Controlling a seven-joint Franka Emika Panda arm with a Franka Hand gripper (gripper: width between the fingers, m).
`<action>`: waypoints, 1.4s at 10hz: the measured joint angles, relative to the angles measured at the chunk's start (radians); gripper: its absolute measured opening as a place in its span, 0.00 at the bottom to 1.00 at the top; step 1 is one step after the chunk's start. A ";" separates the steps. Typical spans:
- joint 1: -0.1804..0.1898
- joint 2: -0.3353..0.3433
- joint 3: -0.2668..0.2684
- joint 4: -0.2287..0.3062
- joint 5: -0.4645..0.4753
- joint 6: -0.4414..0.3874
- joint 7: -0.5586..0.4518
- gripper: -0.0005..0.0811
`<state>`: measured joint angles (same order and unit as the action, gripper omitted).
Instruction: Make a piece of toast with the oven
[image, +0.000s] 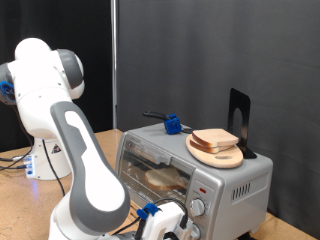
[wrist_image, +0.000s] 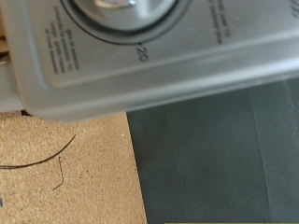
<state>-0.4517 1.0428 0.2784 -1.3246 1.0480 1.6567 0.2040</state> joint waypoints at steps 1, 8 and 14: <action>0.002 -0.001 0.000 -0.005 -0.002 0.001 -0.028 0.84; 0.002 -0.024 0.025 -0.046 0.033 0.023 -0.045 0.84; 0.002 -0.026 0.027 -0.058 0.046 0.042 -0.041 0.84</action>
<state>-0.4497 1.0171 0.3051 -1.3822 1.0935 1.6989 0.1626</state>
